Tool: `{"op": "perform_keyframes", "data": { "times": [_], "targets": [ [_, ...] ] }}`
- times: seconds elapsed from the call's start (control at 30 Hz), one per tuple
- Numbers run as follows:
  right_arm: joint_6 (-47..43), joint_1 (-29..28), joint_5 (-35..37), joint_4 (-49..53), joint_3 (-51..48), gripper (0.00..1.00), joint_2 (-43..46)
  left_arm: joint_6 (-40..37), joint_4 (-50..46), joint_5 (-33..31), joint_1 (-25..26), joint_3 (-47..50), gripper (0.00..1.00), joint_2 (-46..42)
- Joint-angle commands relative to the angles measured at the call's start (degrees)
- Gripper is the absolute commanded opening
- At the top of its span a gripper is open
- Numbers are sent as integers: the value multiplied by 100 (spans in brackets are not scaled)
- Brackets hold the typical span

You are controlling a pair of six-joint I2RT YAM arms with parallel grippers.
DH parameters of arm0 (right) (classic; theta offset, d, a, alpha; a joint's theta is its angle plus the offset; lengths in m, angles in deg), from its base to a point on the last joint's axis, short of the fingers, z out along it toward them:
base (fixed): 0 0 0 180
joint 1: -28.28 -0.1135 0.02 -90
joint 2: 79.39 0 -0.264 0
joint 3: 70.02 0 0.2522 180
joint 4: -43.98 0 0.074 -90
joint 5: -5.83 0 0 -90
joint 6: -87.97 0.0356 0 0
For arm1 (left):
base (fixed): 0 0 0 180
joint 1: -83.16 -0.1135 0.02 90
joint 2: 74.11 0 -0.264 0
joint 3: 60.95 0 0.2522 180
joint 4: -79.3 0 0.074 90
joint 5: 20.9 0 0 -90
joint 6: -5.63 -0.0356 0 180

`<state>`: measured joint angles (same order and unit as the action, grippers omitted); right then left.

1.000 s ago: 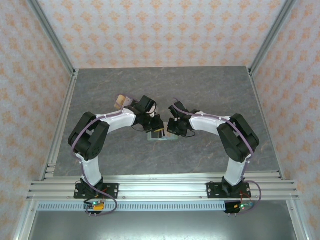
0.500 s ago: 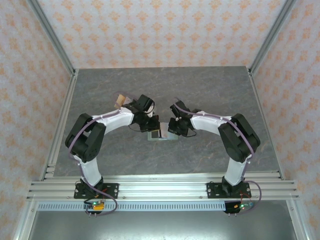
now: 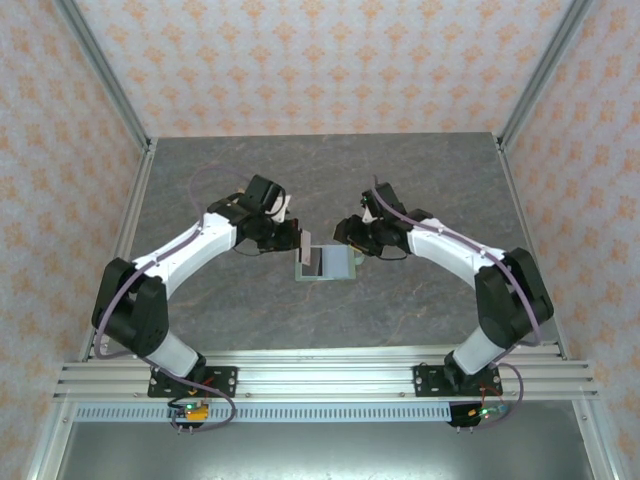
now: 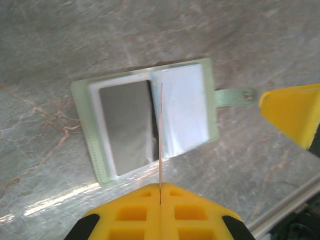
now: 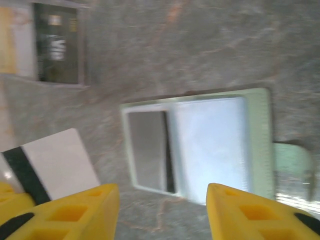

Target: Take the credit cards out of the card holder

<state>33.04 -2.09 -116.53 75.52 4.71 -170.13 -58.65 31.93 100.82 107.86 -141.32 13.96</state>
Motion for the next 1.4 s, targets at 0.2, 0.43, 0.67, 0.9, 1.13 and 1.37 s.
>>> {"op": "perform_keyframes", "data": {
  "times": [0.2, 0.43, 0.67, 0.9, 1.13, 1.37],
  "targets": [
    [129, 225, -1674, -1501, -16, 75, 253, 698, 991, 1397, -223, -180, 0, -513],
    [464, 277, -2741, -2455, 98, 79, 281, 1082, 1524, 2039, -426, -129, 0, -580],
    [675, 286, -2983, -2727, 60, 62, 468, 1412, 1927, 2146, -476, -10, 0, -694],
    [1054, 401, -2897, -3215, -127, 41, 599, 1689, 2024, 2028, -485, -11, 0, -760],
    [1646, 465, -2711, -3722, -265, 9, 678, 2311, 2401, 1931, -512, 147, 0, -865],
    [2680, 463, -2109, -4582, -547, 5, 883, 4018, 3886, 1291, -487, 805, 36, -1338]
  ]
}}
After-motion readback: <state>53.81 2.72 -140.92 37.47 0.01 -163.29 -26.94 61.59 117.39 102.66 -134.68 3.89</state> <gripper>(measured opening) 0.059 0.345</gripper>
